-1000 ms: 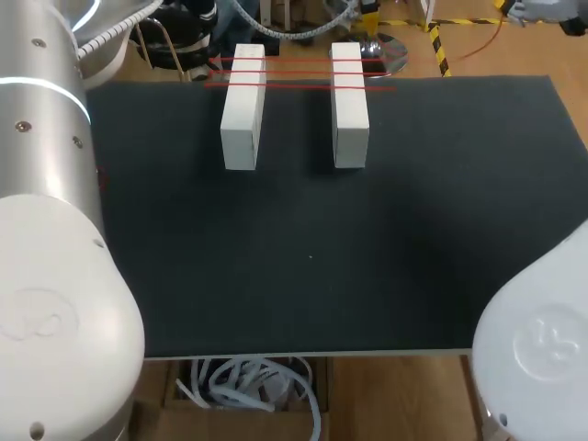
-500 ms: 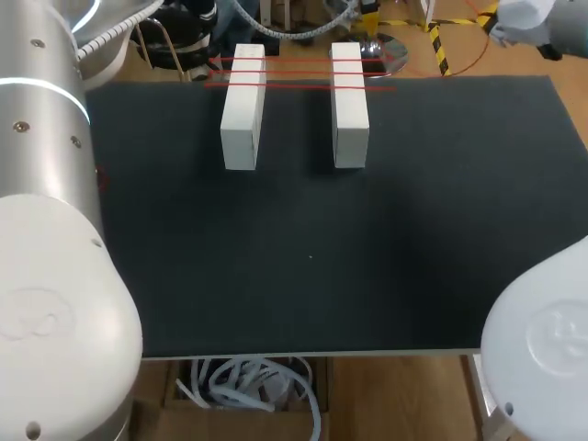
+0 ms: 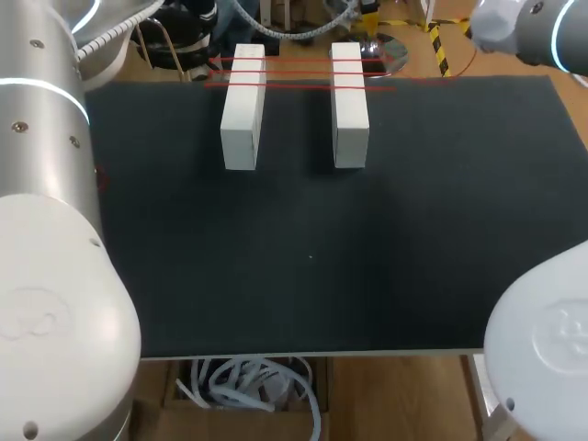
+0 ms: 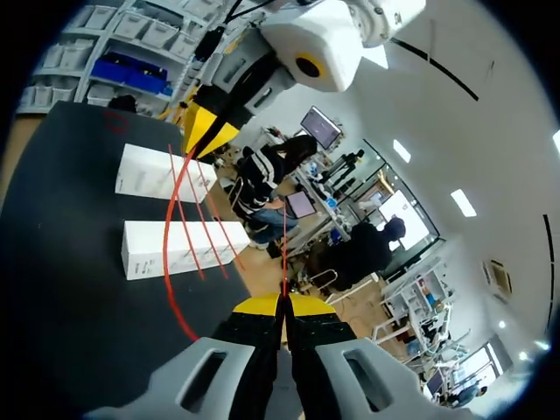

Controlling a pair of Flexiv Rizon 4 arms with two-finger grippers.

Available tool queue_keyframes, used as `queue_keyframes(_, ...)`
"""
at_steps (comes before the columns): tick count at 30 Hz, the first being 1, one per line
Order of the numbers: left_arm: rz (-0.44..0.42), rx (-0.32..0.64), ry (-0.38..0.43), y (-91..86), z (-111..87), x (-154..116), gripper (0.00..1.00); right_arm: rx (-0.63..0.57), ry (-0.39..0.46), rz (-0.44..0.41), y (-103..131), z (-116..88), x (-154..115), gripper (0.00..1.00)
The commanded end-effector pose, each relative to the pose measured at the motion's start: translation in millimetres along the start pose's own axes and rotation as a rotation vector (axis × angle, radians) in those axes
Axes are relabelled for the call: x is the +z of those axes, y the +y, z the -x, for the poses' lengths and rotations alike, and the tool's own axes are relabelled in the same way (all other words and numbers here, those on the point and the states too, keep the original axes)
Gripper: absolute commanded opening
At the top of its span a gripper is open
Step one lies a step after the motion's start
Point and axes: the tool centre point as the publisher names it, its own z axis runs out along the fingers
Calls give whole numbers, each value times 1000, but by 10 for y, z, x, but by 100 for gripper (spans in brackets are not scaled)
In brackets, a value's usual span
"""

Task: Grab the tape and strap the tape.

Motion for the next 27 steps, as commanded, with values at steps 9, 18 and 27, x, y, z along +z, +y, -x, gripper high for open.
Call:
queue_keyframes(9,7,-1,3,-16,15,-13,0,-170,13,-29,181,44,27,0)
queue_keyframes(18,7,-1,3,-16,15,-13,0,-195,34,-24,249,-31,50,0)
queue_keyframes(27,7,-1,3,-16,15,-13,0,-229,50,-37,299,-68,81,0)
